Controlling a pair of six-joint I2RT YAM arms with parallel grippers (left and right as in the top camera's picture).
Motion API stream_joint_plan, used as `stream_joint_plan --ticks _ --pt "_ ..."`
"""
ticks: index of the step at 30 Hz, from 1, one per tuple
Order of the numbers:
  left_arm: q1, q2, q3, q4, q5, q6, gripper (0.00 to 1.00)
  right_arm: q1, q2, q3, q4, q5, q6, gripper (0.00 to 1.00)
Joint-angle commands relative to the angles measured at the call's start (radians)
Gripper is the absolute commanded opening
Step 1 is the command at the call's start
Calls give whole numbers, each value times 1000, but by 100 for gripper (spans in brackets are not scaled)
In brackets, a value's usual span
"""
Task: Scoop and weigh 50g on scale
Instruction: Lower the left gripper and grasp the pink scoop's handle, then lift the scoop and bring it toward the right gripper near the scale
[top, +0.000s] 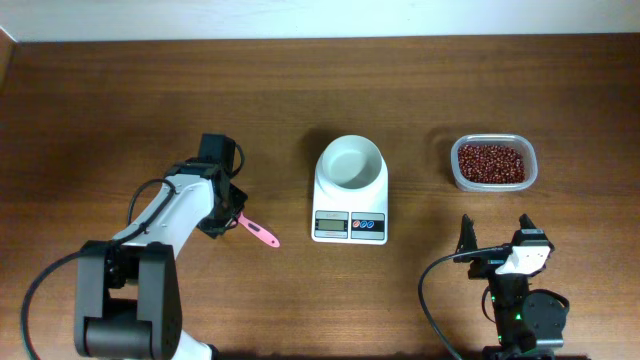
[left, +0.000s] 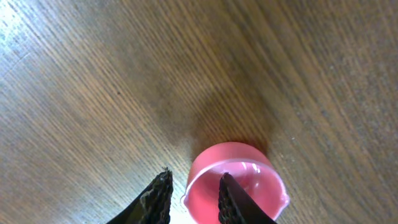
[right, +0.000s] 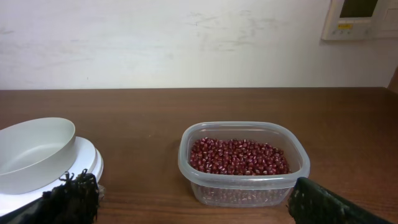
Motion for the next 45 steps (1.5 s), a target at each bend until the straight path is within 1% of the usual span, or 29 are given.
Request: stream_joint_plan --ticks 1,4,6,7,9,14,16,18,21,22,23,24,31,36,40,45 --pt "3 5 -11 18 -15 -10 27 7 -4 -6 -4 -10 11 99" --pt "3 5 -11 20 -15 -10 26 7 -4 -6 -4 -10 11 99" --pt "3 5 -11 20 -15 -10 22 7 -4 -6 -4 -10 11 99" --pt "3 5 -12 19 -15 -27 18 7 -4 -6 -4 -10 11 99" --pt "3 5 -17 19 -15 -74 15 7 -4 -6 -4 -10 11 99" --pt "3 5 -64 5 -13 -251 19 7 -4 -6 -4 -10 11 99" --pt "3 5 -77 -11 14 -294 18 7 -4 -6 -4 -10 11 99" --pt "3 5 -79 -47 37 -362 15 7 -4 -6 -4 -10 11 99" --pt "3 5 -79 -68 42 -419 16 7 -4 -6 -4 -10 11 99" --pt "3 5 -79 -68 42 -425 16 7 -4 -6 -4 -10 11 99" --pt "3 5 -79 -68 41 -425 11 7 -4 -6 -4 -10 11 99" --pt "3 5 -79 -68 41 -424 0 7 -4 -6 -4 -10 11 99" --pt "7 5 -79 -80 35 -423 0 7 -4 -6 -4 -10 11 99" --pt "64 -44 -72 -115 113 -424 0 7 -4 -6 -4 -10 11 99" --pt "104 -158 -69 -179 114 -424 0 7 -4 -6 -4 -10 11 99" --pt "104 -362 -69 -222 109 -425 0 7 -4 -6 -4 -10 11 99"
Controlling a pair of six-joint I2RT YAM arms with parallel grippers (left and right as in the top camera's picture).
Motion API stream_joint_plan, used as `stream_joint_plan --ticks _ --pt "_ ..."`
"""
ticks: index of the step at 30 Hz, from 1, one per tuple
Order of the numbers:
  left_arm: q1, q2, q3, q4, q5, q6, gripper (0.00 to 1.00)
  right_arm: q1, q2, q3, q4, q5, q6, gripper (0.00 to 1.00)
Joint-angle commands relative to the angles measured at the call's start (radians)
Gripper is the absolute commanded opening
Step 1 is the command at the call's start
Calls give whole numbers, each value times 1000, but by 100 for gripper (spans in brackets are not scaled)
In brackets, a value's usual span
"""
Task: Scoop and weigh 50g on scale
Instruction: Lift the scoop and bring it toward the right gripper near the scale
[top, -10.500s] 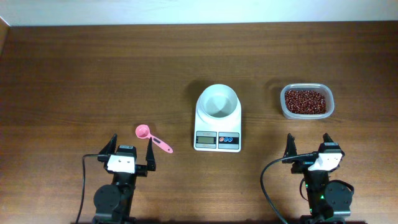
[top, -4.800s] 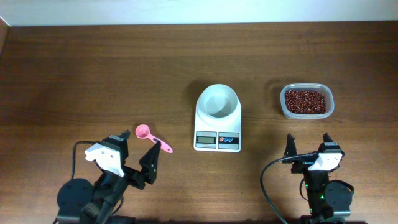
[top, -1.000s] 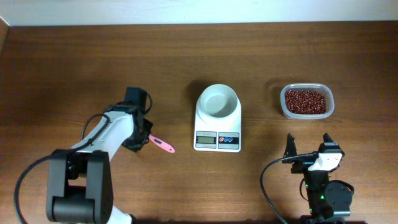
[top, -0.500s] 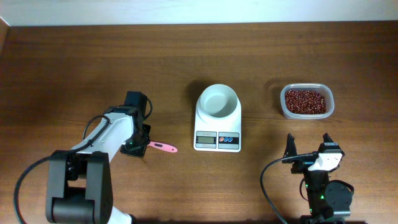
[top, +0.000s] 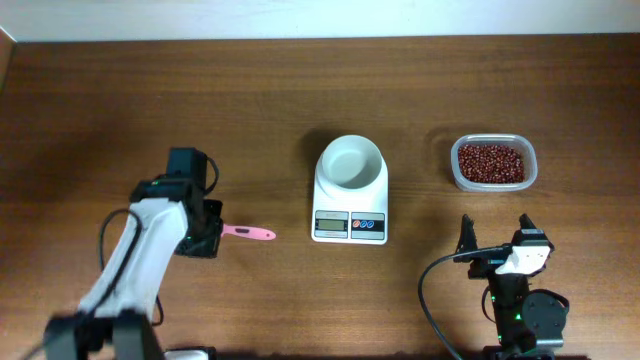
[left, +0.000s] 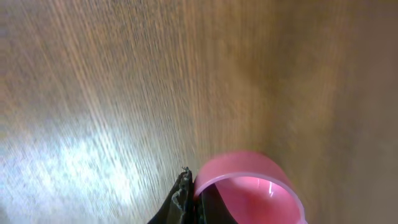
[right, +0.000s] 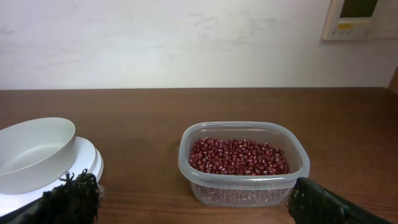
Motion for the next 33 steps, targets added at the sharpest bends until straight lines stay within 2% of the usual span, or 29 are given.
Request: stream_joint_plan --ticks 1,6,18,23,28,33 --pt "2 -138 -6 -10 4 -13 0 7 -4 -6 -3 -10 11 99" --pt "2 -254 -6 -36 -21 -13 0 7 -4 -6 -3 -9 11 99" --pt "3 -264 -6 -96 -70 -13 0 7 -4 -6 -3 -9 11 99" --pt "3 -264 -6 -38 -99 -32 0 7 -4 -6 -3 -9 11 99" --pt "3 -263 -6 78 -272 -32 0 7 -4 -6 -3 -9 11 99" --pt "2 -263 -6 151 -281 -32 0 7 -4 -6 -3 -9 11 99"
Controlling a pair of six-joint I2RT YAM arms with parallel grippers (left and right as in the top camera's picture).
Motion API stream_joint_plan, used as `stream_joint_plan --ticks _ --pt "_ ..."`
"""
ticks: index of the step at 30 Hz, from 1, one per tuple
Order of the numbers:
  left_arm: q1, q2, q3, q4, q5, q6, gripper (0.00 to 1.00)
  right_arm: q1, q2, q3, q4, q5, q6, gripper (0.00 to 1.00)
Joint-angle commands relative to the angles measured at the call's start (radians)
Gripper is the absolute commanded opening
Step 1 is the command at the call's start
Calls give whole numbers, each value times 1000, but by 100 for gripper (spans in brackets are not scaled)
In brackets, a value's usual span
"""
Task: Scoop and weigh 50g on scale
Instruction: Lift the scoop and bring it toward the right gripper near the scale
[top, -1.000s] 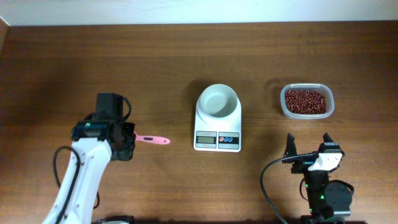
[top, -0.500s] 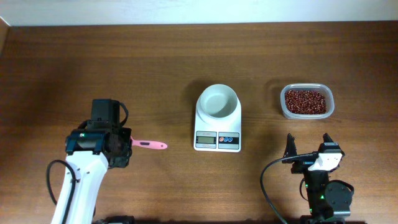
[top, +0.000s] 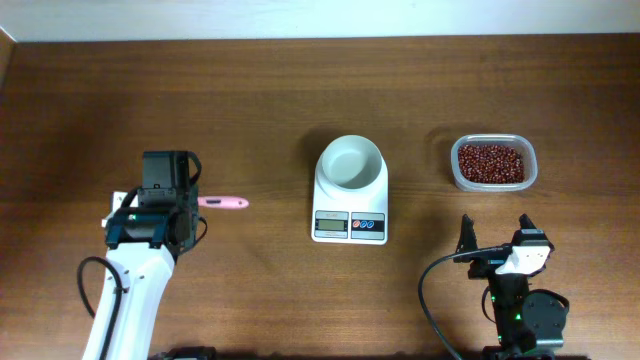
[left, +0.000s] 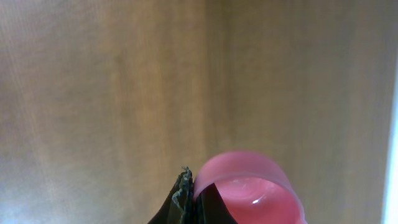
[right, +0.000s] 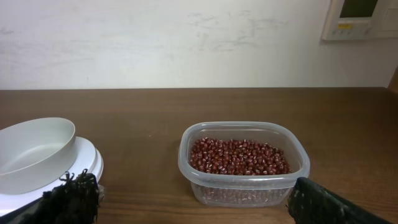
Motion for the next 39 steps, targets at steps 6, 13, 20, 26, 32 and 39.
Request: stream_joint_plan --ticks 6,13,20,26,32,39 --pt "2 -12 -2 1 173 -8 0 7 -4 -6 -3 -10 11 99" --pt "2 -11 -2 2 358 -9 0 7 -4 -6 16 -18 11 99" --pt "-59 -11 -2 2 414 -8 0 7 -4 -6 27 -362 342 99" --pt "-84 -12 -2 -1 406 -8 0 7 -4 -6 27 -631 924 99" --pt "-83 -11 -2 3 341 -8 0 7 -4 -6 153 -605 992 99" --pt "-83 -11 -2 47 323 -9 0 7 -4 -6 212 -378 1016 99"
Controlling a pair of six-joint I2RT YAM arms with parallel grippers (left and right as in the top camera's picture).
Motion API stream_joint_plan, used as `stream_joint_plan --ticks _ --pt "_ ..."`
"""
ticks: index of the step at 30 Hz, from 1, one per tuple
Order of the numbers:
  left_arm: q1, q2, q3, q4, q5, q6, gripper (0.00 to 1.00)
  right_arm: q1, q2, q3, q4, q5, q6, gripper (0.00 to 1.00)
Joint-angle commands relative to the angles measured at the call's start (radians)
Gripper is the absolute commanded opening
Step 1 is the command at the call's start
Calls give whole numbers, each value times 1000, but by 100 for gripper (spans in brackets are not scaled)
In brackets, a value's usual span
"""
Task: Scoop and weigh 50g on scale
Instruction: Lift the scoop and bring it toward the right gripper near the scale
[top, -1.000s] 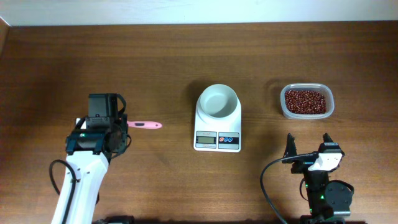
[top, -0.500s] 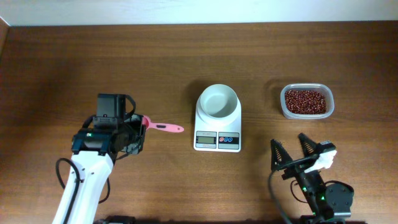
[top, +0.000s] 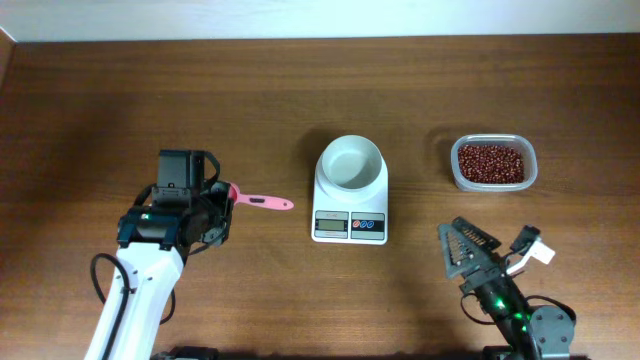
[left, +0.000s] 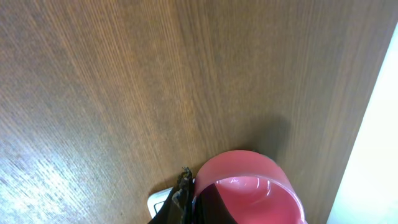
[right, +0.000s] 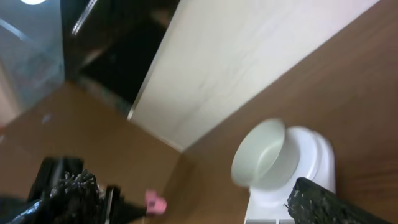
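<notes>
My left gripper (top: 222, 198) is shut on the rim of the pink scoop (top: 262, 201), left of the scale. The scoop's handle points right toward the scale. In the left wrist view the scoop's empty bowl (left: 250, 188) sits against my dark fingertips (left: 184, 190), above the wood. The white scale (top: 350, 222) carries an empty white bowl (top: 351, 162) at the table's middle. A clear tub of red beans (top: 492, 162) stands to the right. My right gripper (top: 468, 246) is open near the front right, tilted left. Its blurred view shows the bowl (right: 264, 155) and the scoop (right: 155, 200).
The brown wooden table (top: 320, 90) stretches to a pale wall at the back. The left arm's body runs down to the front left edge. The right arm's base (top: 530, 325) sits at the front right.
My left gripper has moved to the right with the scoop, nearer the scale. My right gripper has swung from facing the bean tub to facing left over the scale.
First my left fingers straddled the scoop's rim on the table, handle pointing front-right. Then they were shut on it, handle pointing right. Then the scoop was held farther back and left, and now closer to the scale. The right arm stayed still until now.
</notes>
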Motion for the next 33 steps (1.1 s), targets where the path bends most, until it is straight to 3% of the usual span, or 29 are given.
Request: stream_joint_plan --ticks 1,6,10,13,17,20,26,29,33 --pt "-3 -11 -2 27 -21 -7 0 6 -5 -5 14 104 50 99" --pt "-3 -11 -2 41 -22 -7 0 4 8 19 14 103 29 99" --pt "-3 -11 -2 41 -24 -7 0 4 68 96 -2 151 -128 99" --pt "-3 -11 -2 40 -24 -6 0 4 216 237 -48 155 -313 99" --pt "-3 -11 -2 40 -23 -6 0 4 412 406 -97 109 -453 99" --pt "-4 -11 -2 39 -6 -6 0 4 528 495 -100 -11 -461 100" --pt "-4 -11 -2 10 57 -6 0 5 726 543 -100 -495 -401 99" --pt "-4 -11 -2 -21 125 -6 0 6 793 543 -108 -558 -323 99" --pt "-5 -11 -2 -97 196 -6 0 63 901 543 -107 -564 -321 99"
